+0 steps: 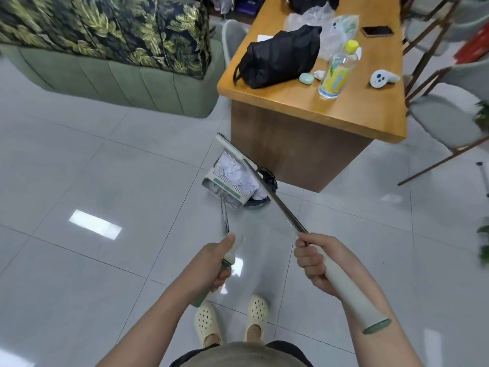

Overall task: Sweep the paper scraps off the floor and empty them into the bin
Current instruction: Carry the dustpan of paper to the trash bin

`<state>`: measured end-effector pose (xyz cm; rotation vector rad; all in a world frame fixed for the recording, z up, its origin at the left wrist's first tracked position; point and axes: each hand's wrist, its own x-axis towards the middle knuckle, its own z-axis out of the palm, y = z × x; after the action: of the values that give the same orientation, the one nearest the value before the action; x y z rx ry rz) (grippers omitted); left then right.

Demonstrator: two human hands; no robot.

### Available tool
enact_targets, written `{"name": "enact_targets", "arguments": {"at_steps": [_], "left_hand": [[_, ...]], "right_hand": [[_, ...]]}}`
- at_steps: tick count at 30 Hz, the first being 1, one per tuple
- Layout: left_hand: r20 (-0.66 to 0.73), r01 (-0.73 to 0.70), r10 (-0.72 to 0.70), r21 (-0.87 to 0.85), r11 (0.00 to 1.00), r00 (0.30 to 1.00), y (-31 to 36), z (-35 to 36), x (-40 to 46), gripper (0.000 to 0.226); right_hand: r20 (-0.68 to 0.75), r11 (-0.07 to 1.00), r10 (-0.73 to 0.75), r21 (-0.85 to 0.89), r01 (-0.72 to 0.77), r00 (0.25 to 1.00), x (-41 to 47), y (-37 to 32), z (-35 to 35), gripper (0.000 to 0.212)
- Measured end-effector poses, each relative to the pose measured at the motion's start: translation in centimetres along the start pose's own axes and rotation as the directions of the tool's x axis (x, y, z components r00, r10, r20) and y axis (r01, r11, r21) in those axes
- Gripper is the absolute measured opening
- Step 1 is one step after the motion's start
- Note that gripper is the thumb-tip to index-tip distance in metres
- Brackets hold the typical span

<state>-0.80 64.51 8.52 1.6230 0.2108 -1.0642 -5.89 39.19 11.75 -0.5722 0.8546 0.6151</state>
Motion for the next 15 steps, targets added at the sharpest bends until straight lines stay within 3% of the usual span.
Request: {"name": "enact_targets", "arguments": {"at_steps": [7, 11, 12, 15], "left_hand": [[-0.080, 0.001, 0.020, 0.252, 0.968, 0.997, 3.3, 4.3, 3.9, 0.061], [-0.154, -0.002, 0.050, 0.299, 0.954, 0.987, 5.2, 6.4, 4.8, 0.049], [-0.184, 0.002, 0.061, 0.327, 0.945, 0.981, 5.7, 6.7, 5.0, 0.062], [-0.231, 0.022, 0.092, 0.451, 0.892, 0.969, 7.0, 7.1, 5.5, 0.043]], "right_hand": [[0.212, 0.968, -0.030, 0.252, -0.025, 0.977, 2.1, 1.5, -4.9, 0.054], [0.292, 0.941, -0.044, 0.335, -0.059, 0.955, 3.5, 1.9, -7.3, 0.048], [0.304, 0.937, -0.035, 0.341, -0.074, 0.952, 3.7, 1.9, -7.7, 0.046], [0.319, 0.933, -0.012, 0.346, -0.105, 0.948, 4.1, 2.3, -8.7, 0.048]]}}
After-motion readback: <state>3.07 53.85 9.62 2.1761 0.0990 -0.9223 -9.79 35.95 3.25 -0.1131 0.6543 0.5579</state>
